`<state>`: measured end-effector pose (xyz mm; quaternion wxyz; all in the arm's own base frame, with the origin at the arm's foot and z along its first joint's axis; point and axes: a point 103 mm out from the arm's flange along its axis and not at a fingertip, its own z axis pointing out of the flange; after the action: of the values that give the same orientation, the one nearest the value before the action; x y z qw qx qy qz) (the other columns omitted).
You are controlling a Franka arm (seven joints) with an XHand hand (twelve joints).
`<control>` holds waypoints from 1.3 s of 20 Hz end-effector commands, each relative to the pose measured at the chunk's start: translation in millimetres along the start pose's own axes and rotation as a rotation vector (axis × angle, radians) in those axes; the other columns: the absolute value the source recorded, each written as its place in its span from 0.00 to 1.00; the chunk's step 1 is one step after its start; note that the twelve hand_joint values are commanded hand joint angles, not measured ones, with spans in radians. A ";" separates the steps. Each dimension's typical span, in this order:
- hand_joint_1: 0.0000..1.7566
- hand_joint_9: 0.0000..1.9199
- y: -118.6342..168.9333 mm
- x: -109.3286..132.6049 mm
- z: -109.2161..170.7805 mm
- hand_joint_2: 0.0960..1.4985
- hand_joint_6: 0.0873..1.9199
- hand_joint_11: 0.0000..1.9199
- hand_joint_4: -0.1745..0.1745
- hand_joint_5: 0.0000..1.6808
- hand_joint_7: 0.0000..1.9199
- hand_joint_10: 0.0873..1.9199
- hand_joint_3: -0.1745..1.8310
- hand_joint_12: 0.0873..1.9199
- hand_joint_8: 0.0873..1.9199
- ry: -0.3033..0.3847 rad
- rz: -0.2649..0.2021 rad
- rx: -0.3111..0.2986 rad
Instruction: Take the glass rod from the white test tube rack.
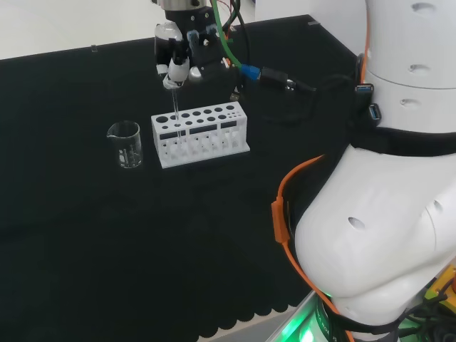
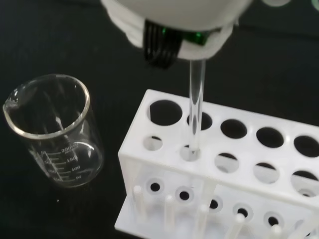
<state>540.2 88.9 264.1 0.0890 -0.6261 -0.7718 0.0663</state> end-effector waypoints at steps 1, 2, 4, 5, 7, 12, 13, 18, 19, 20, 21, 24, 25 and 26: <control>0.82 0.66 -5.6 2.5 -10.8 0.37 0.45 0.71 0.00 0.61 0.63 0.50 0.49 0.41 0.42 -0.029 -0.010 -0.046; 0.82 0.66 -6.3 2.3 -11.8 0.37 0.45 0.71 0.00 0.61 0.64 0.50 0.49 0.41 0.42 -0.027 -0.009 -0.050; 0.82 0.66 -7.9 2.0 -13.9 0.37 0.46 0.71 0.00 0.61 0.64 0.51 0.49 0.41 0.42 -0.018 -0.003 -0.054; 0.82 0.66 -8.0 2.7 -16.0 0.37 0.46 0.71 0.00 0.61 0.64 0.51 0.49 0.41 0.42 -0.016 -0.001 -0.056; 0.82 0.66 -9.4 3.8 -21.1 0.37 0.45 0.71 0.00 0.61 0.64 0.51 0.49 0.41 0.42 -0.015 0.004 -0.069; 0.81 0.60 -16.7 5.7 -33.0 0.52 0.44 0.70 0.00 0.57 0.60 0.53 0.31 0.42 0.43 -0.017 0.012 -0.092; 0.80 0.59 -18.3 6.2 -35.6 0.58 0.43 0.70 0.00 0.57 0.59 0.53 0.24 0.42 0.43 -0.016 0.011 -0.094; 0.80 0.57 -27.6 10.3 -48.1 0.66 0.42 0.69 0.00 0.55 0.58 0.54 0.13 0.42 0.43 -0.021 0.013 -0.112; 0.80 0.57 -29.4 11.2 -49.7 0.66 0.42 0.69 0.00 0.55 0.58 0.54 0.13 0.42 0.43 -0.021 0.014 -0.113; 0.80 0.57 -31.3 12.0 -51.0 0.66 0.42 0.69 0.00 0.55 0.58 0.54 0.13 0.42 0.43 -0.023 0.013 -0.114; 0.80 0.57 -33.3 12.9 -52.3 0.67 0.42 0.69 0.00 0.55 0.58 0.54 0.13 0.42 0.43 -0.023 0.011 -0.115; 0.80 0.57 -42.5 10.3 -59.5 0.67 0.42 0.69 0.00 0.56 0.58 0.54 0.12 0.42 0.43 -0.018 0.011 -0.126; 0.80 0.57 -46.5 8.4 -62.7 0.67 0.42 0.69 0.00 0.56 0.58 0.54 0.12 0.42 0.43 -0.017 0.011 -0.129; 0.80 0.57 -47.4 9.6 -65.1 0.67 0.42 0.69 0.00 0.56 0.58 0.54 0.12 0.42 0.42 -0.021 0.012 -0.134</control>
<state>521.5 94.2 322.8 0.0428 -0.6322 -0.7732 0.0268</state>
